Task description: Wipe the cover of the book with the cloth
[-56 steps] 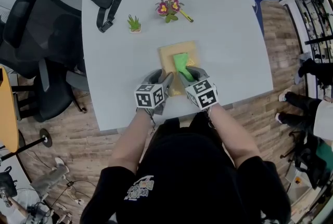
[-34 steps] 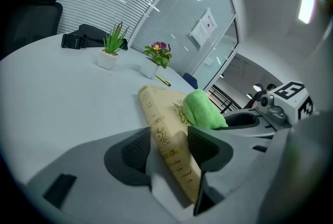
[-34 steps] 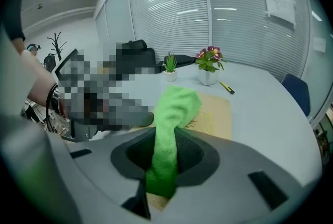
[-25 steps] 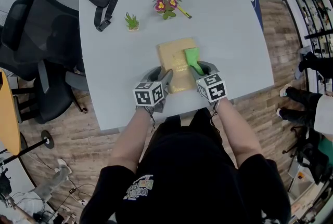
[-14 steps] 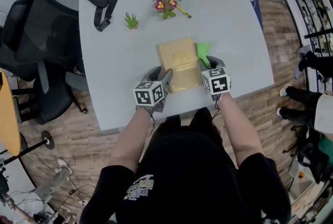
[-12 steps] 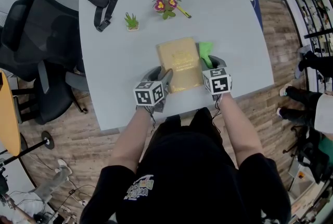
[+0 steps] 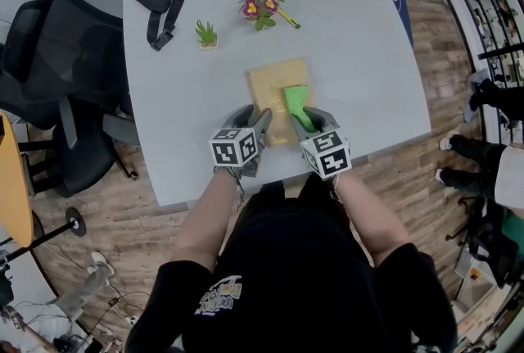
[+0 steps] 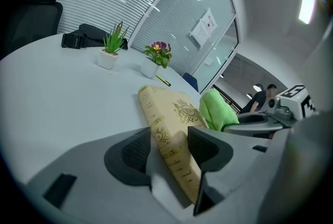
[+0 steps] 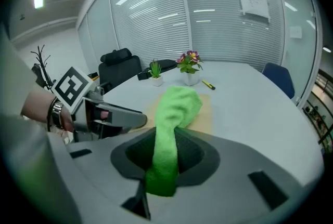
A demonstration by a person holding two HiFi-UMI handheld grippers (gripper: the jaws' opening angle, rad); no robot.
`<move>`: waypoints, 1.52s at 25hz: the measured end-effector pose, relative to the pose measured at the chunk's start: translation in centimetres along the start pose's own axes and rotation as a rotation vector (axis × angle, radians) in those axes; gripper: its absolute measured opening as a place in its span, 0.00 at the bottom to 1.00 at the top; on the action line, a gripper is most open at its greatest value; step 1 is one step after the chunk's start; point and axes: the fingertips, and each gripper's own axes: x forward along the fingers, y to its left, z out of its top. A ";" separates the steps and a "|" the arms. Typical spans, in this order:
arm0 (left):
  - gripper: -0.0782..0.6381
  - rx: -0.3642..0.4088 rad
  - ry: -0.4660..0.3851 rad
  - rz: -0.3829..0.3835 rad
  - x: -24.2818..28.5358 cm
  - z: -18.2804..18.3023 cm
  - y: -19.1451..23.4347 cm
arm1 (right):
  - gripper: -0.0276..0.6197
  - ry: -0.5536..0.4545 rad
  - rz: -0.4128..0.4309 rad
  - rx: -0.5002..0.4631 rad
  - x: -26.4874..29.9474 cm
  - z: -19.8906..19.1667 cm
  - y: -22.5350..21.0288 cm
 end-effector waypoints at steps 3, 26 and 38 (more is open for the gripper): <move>0.42 0.001 0.000 0.001 0.0 0.0 0.0 | 0.19 0.013 0.066 0.036 0.3 -0.8 2.6; 0.42 -0.004 0.008 -0.004 0.0 -0.1 0.1 | 0.19 0.019 0.181 0.039 -0.3 -3.7 5.2; 0.42 -0.004 0.004 -0.006 -0.1 0.0 0.1 | 0.19 -0.013 0.090 0.097 -2.0 -4.2 0.4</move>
